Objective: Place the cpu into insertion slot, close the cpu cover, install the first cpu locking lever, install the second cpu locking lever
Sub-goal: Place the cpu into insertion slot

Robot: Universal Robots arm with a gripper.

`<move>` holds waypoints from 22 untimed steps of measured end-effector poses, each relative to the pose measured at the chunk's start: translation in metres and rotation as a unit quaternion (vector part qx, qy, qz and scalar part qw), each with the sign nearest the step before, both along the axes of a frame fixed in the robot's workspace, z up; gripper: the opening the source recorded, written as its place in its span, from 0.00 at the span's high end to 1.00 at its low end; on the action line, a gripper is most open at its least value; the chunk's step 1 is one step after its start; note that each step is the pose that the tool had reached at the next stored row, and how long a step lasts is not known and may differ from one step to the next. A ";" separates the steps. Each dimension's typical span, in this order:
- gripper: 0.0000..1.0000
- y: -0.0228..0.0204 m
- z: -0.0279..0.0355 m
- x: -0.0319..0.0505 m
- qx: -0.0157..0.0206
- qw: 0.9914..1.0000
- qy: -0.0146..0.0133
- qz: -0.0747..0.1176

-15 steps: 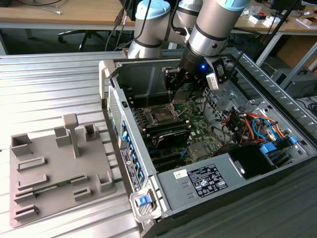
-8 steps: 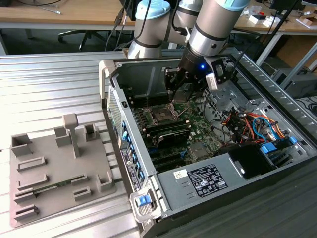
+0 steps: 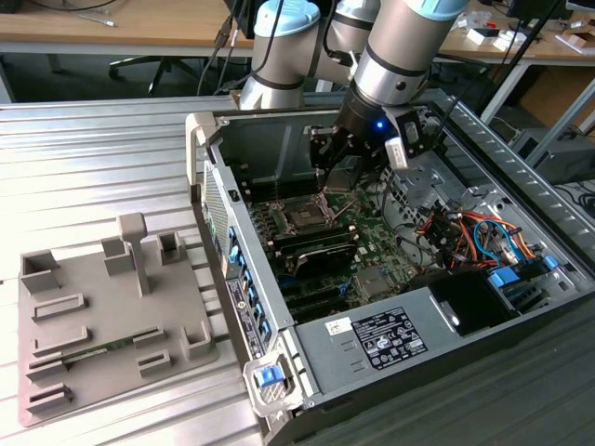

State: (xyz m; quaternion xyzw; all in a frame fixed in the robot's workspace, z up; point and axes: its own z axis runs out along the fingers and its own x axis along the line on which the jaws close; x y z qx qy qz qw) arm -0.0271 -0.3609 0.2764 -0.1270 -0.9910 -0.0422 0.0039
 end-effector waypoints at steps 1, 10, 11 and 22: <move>0.46 0.0000 0.0000 0.0000 0.000 1.000 0.000 -0.002; 0.46 0.0000 0.0000 0.0000 -0.001 1.000 0.000 -0.023; 0.46 0.0000 0.0000 0.0000 -0.001 1.000 0.000 -0.027; 0.46 0.0000 0.0000 0.0000 -0.003 0.999 0.000 -0.049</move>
